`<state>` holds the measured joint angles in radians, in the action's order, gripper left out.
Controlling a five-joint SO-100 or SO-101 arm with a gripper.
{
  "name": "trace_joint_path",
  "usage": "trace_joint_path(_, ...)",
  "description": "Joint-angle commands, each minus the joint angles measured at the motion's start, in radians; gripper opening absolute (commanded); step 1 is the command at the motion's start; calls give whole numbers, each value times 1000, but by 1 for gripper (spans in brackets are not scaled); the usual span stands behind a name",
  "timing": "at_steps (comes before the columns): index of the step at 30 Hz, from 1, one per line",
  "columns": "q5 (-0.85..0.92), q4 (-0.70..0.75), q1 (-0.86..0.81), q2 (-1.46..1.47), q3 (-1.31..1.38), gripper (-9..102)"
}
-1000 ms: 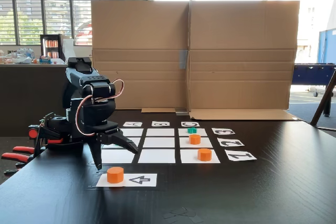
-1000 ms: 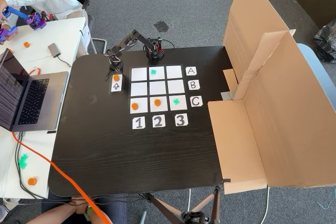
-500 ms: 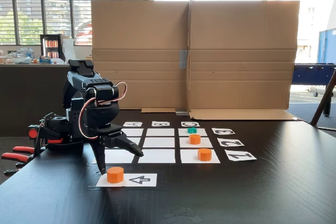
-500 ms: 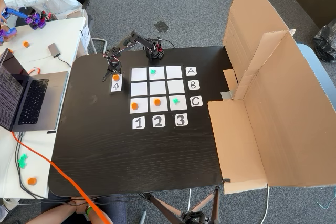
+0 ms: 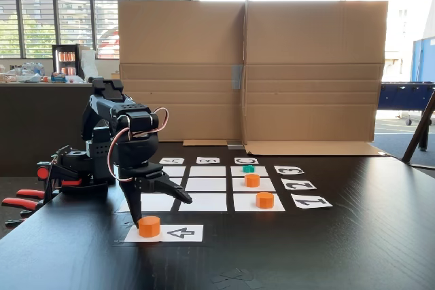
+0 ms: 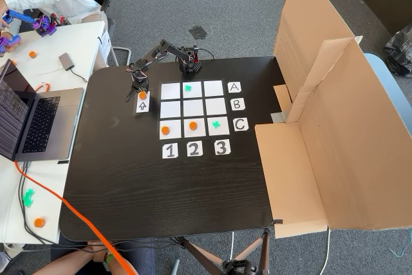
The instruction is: Pick up the round, orange token and place it in the grid on square B2.
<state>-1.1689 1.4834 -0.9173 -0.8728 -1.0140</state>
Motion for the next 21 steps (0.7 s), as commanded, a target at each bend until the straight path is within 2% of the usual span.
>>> trace_joint_path(1, -8, -11, 5, -9, 44, 69)
trace_joint_path(8, -5, -18, 2, -12, 44, 51)
trace_joint_path(10, -3, -20, 0, -12, 44, 41)
trace_joint_path(17, 8, -34, -2, -9, 44, 21)
trace_joint_path(21, 17, -35, -2, -9, 41, 14)
